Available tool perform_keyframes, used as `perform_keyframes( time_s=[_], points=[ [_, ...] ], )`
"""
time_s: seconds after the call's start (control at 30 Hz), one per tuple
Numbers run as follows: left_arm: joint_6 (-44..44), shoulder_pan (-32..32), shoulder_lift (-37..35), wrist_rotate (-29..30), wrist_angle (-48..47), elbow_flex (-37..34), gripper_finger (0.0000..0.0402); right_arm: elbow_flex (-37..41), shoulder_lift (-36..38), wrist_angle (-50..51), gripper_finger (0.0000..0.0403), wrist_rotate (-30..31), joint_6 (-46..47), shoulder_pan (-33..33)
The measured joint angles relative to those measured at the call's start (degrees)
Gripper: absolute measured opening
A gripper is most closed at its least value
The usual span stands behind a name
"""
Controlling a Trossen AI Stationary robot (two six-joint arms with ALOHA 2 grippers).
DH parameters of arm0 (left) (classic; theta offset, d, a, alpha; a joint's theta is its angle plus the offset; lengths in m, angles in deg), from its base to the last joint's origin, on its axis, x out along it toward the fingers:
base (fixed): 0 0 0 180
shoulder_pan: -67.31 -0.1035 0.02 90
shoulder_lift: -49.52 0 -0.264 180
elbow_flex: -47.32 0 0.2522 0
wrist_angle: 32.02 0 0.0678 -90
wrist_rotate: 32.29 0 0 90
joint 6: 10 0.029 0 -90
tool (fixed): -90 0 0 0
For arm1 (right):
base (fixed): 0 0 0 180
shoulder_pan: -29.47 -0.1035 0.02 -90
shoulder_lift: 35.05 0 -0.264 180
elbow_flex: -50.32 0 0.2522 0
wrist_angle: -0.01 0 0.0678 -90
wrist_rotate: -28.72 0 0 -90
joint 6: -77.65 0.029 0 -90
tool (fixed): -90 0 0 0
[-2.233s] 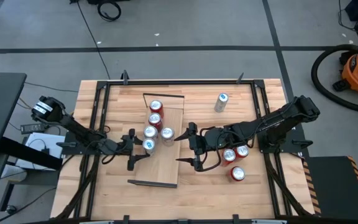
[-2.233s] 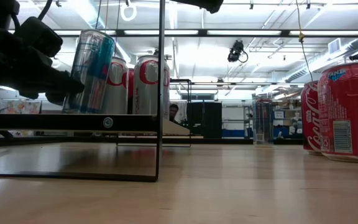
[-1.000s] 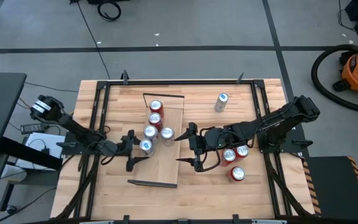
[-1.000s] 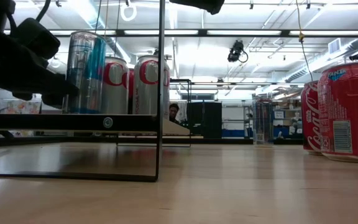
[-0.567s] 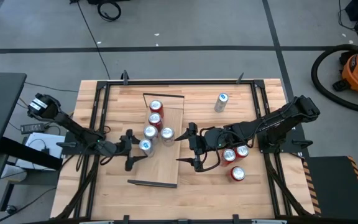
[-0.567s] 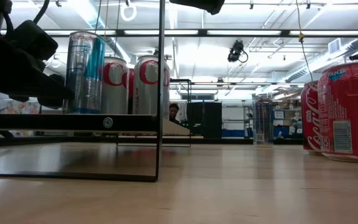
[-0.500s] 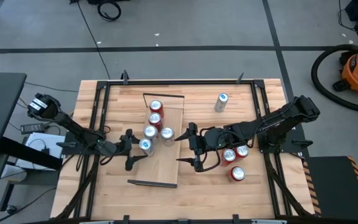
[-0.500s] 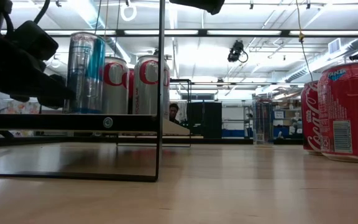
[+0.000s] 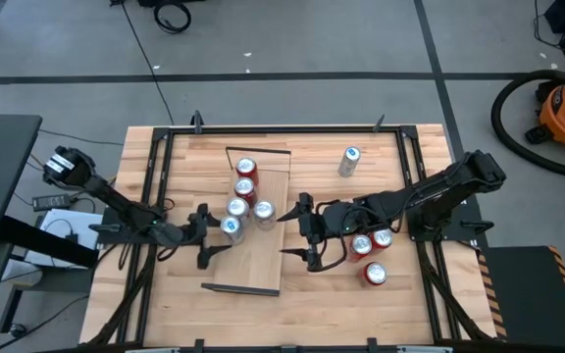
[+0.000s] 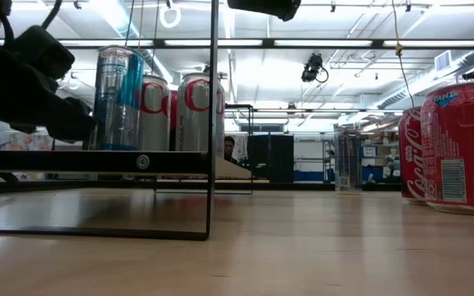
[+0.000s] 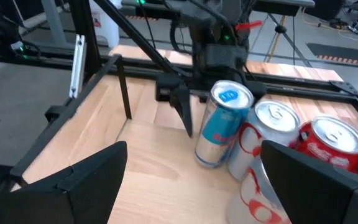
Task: Place canned beverage on shelf
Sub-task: Put the bottom blue soda can on the shelf
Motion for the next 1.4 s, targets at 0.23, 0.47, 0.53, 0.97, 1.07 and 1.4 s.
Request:
perform_keyframes(
  time_s=[0.23,0.47,0.53,0.97,1.07,1.4],
  points=[
    [-1.0,0.9,-4.8,-0.3,-3.9,0.0,0.0318,0.0,3.8,3.4,0.038,2.2,1.1,0.0],
    [-3.0,1.7,-6.9,-0.8,-6.0,0.0,0.0316,0.0,5.6,7.2,0.038,4.5,2.5,0.0],
    [-3.0,2.3,-7.3,-0.9,-8.6,0.9,0.0311,0.0,5.6,7.3,0.038,4.5,2.5,0.0],
    [-18.6,3.1,-12.1,1.5,-68.4,25.4,0.0244,0.0,5.5,7.5,0.038,4.5,2.7,-0.1],
    [-25.1,3.1,-12.1,-0.1,-75.8,31.0,0.0233,0.0,5.5,7.7,0.038,4.5,2.9,-0.1],
    [-26.0,3.2,-5.9,-1.9,-89.3,47.1,0.0201,0.0,5.4,11.1,0.038,4.5,2.7,-0.1]
  ],
)
